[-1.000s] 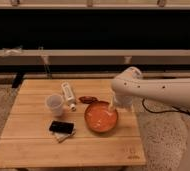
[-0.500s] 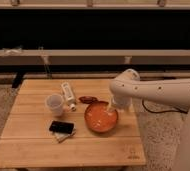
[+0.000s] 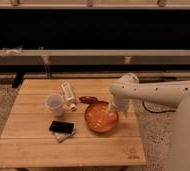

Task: Push the ceramic bowl across the table

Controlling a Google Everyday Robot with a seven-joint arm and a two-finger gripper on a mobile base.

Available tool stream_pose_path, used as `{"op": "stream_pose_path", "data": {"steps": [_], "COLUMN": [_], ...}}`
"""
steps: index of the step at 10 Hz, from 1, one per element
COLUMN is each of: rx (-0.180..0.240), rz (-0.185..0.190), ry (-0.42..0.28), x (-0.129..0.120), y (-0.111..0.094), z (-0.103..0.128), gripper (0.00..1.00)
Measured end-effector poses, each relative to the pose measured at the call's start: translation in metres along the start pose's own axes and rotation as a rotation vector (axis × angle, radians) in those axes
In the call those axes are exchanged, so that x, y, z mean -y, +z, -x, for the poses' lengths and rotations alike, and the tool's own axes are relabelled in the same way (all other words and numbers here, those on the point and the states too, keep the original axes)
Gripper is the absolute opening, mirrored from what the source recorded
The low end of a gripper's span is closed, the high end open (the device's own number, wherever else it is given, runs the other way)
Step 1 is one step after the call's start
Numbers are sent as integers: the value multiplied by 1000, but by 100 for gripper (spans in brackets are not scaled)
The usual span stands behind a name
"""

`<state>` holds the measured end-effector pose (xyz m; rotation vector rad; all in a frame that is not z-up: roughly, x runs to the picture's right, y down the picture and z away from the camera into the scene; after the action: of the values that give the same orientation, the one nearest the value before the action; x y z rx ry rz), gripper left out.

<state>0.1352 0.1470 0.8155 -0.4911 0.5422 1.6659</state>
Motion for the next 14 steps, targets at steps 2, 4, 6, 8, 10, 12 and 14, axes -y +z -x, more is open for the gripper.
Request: {"op": "stream_pose_path", "data": {"steps": [2, 4, 6, 8, 10, 12, 14], "rx": [-45, -87, -119, -152, -174, -185, -187], "rz": [12, 24, 34, 45, 58, 76, 91], "ry": [15, 24, 23, 19, 16, 6, -9], "x": [3, 2, -4, -12, -19, -28, -37], "y": [12, 20, 24, 29, 32, 31, 30], "z": [-1, -4, -8, -12, -15, -18, -21], "gripper": [70, 70, 70, 70, 70, 70, 70]}}
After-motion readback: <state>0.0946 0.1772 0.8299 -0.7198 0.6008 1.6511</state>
